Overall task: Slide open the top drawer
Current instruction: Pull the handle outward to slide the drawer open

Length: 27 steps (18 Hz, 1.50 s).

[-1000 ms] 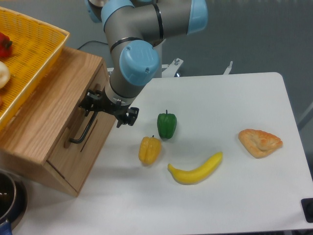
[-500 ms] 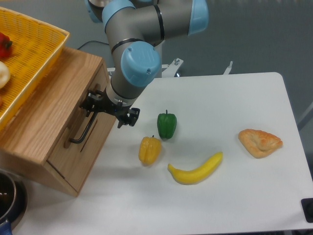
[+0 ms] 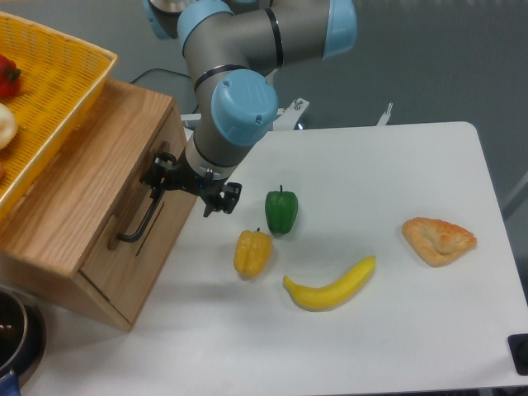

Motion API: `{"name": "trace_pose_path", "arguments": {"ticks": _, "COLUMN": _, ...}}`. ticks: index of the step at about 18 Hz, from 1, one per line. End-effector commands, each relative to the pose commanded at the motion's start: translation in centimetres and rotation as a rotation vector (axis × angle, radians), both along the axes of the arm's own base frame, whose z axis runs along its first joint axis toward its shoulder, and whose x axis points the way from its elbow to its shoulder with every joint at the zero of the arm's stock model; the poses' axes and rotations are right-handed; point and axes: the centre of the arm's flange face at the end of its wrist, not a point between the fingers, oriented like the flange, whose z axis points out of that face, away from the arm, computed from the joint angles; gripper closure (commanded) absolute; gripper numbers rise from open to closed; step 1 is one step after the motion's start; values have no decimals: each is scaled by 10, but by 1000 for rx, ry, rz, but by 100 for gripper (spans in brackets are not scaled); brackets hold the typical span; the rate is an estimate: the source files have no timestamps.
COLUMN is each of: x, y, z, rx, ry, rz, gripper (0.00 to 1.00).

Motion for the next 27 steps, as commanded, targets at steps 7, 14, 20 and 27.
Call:
{"name": "trace_pose_path", "arguments": {"ticks": 7, "x": -6, "y": -2, "z": 1, "rx": 3, "ry": 16, "rz": 8, "gripper": 0}}
{"name": "trace_pose_path", "arguments": {"ticks": 14, "x": -17, "y": -6, "z": 1, "rx": 9, "ry": 26, "rz": 23, "gripper": 0}}
{"name": "trace_pose_path", "arguments": {"ticks": 20, "x": -25, "y": -11, "z": 1, "rx": 10, "ry": 27, "rz": 38, "gripper": 0}}
{"name": "trace_pose_path", "arguments": {"ticks": 27, "x": -37, "y": -18, "z": 2, "rx": 13, "ry": 31, "rz": 53, "gripper": 0}}
